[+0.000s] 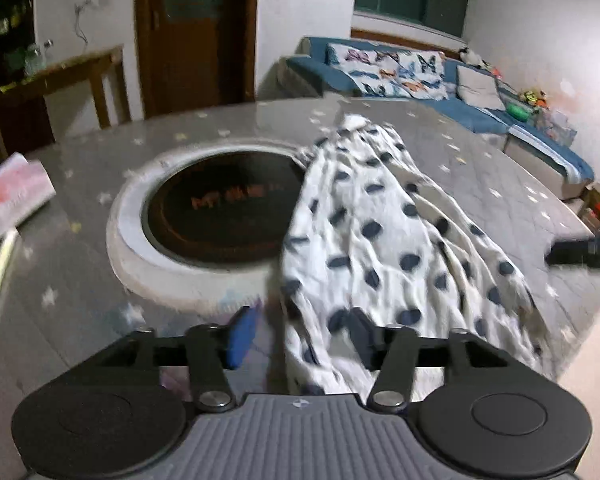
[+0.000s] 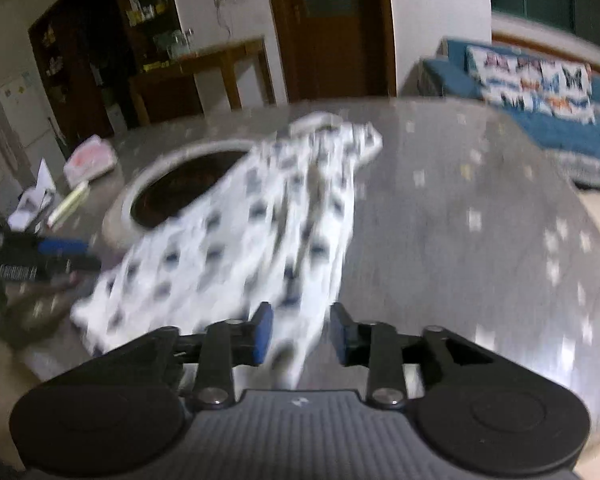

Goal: Fold clothes

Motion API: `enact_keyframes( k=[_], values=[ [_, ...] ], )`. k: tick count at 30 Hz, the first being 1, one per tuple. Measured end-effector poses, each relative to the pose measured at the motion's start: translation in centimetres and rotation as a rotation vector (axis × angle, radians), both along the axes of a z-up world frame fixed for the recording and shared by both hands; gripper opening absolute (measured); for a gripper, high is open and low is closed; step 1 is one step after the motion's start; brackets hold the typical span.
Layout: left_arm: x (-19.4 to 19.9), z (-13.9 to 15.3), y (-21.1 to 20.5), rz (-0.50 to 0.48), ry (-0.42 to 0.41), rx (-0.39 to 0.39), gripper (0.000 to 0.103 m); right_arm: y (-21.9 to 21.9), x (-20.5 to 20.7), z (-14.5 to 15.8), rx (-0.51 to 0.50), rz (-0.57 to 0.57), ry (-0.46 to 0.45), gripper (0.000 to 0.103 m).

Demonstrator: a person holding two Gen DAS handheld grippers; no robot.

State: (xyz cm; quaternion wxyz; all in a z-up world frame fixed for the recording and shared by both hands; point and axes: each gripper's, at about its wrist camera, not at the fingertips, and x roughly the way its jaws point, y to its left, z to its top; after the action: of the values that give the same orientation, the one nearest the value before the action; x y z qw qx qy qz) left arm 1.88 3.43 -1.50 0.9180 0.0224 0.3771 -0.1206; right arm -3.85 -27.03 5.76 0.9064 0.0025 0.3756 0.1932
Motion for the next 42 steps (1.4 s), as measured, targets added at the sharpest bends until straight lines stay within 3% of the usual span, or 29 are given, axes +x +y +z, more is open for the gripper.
enact_keyframes(
  k=[4,11,14,16,19,23,31,32,34,36,42],
  values=[
    [1.6,-0.9,-0.4,0.005,0.023,0.004,0.061,1.8,6.5,1.2,0.024,0.010,-0.052,0.039],
    [3.3,-3.3,-1.1,-0.008,0.084,0.001,0.060,5.4,19.6,0.5,0.160,-0.048,0.000,0.045],
    [3.9,-3.8,-1.3,-0.022,0.096,-0.006,0.059,5.8,24.6,-1.0,0.230,-0.116,0.073,0.045],
    [4.2,-4.1,-1.3,-0.029,0.104,-0.012,0.050,5.2,27.1,-2.2,0.290,-0.190,0.132,0.045],
    [4.4,-4.2,-1.0,-0.035,0.108,-0.024,0.048,3.9,30.1,-4.4,0.407,-0.261,0.227,0.045],
    [4.6,-3.9,-0.3,-0.021,0.104,-0.039,0.048,3.2,31.7,-6.3,0.473,-0.301,0.259,0.042],
    [5.1,-4.3,0.1,-0.018,0.115,-0.053,0.046,3.6,33.2,-6.5,0.505,-0.310,0.238,0.007],
    [5.2,-4.3,0.1,-0.022,0.114,-0.056,0.042,3.9,33.6,-6.1,0.513,-0.318,0.231,0.004],
    [5.4,-4.3,0.3,-0.025,0.120,-0.075,0.021,4.1,33.6,-5.2,0.521,-0.317,0.206,0.004],
    [5.3,-4.3,0.4,-0.029,0.121,-0.088,0.012,4.7,33.6,-3.8,0.526,-0.304,0.173,0.004],
    [4.1,-3.3,1.1,-0.025,0.096,-0.113,0.006,10.3,32.6,2.3,0.460,-0.154,0.017,0.004]
  ],
)
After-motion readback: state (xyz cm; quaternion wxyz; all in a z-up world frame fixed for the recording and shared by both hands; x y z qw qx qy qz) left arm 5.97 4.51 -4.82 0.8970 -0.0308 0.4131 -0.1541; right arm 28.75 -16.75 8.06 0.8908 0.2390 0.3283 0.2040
